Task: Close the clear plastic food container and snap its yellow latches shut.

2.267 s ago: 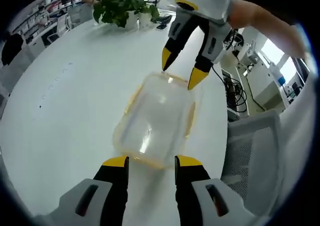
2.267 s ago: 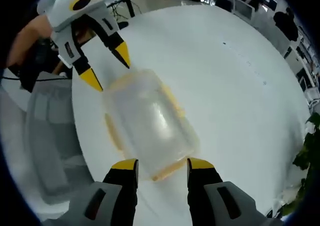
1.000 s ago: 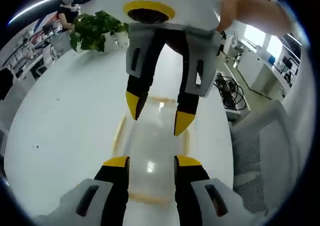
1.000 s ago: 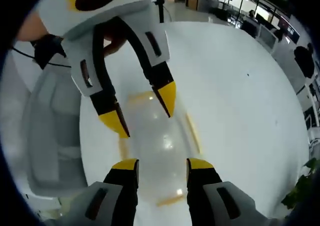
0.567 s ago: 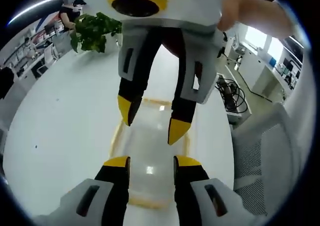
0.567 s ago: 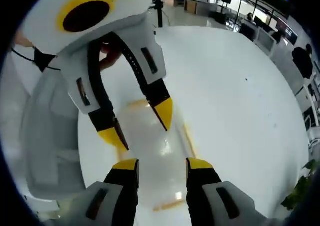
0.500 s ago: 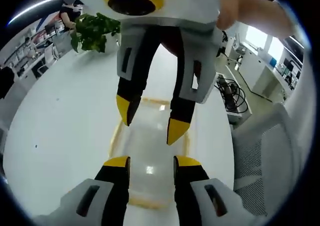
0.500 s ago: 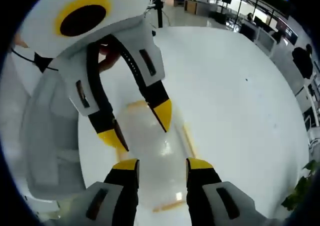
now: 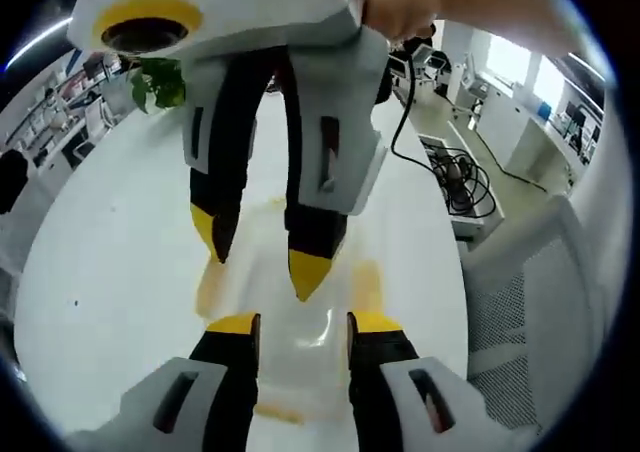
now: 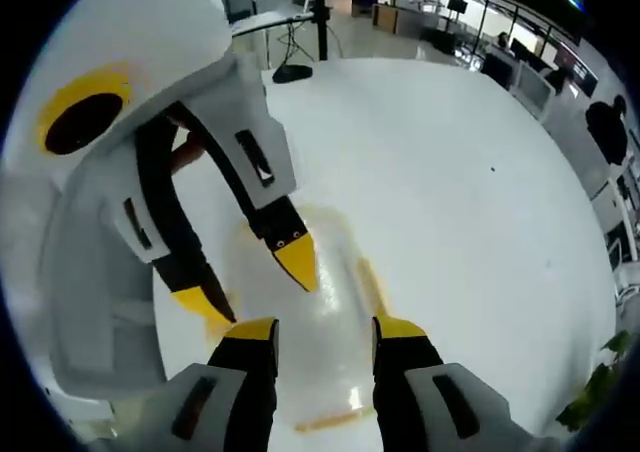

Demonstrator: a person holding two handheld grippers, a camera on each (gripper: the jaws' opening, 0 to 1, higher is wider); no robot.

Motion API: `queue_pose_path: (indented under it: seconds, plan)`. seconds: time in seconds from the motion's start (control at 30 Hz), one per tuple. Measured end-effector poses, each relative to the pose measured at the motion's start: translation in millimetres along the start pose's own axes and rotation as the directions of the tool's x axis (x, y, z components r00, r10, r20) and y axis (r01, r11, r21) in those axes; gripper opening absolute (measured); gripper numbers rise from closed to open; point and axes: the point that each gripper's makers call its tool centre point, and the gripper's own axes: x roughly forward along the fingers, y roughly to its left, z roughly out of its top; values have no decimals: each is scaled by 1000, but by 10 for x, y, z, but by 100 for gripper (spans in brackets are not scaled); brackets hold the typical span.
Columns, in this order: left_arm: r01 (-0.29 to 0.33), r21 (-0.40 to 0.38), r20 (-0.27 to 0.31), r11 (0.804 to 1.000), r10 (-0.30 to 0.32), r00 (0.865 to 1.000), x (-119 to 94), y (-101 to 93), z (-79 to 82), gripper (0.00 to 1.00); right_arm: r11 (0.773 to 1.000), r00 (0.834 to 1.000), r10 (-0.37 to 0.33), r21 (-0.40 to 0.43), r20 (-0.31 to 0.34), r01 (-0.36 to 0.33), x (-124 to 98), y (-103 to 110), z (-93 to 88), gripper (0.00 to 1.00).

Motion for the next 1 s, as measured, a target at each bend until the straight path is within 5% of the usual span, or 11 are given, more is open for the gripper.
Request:
queue_pose_path:
  seconds: [1.0]
  plan:
    - [-121,153,-57,981,131,990,140,-137,-94,44,997,996,78,-13,-43,-79,159,-120,75,39]
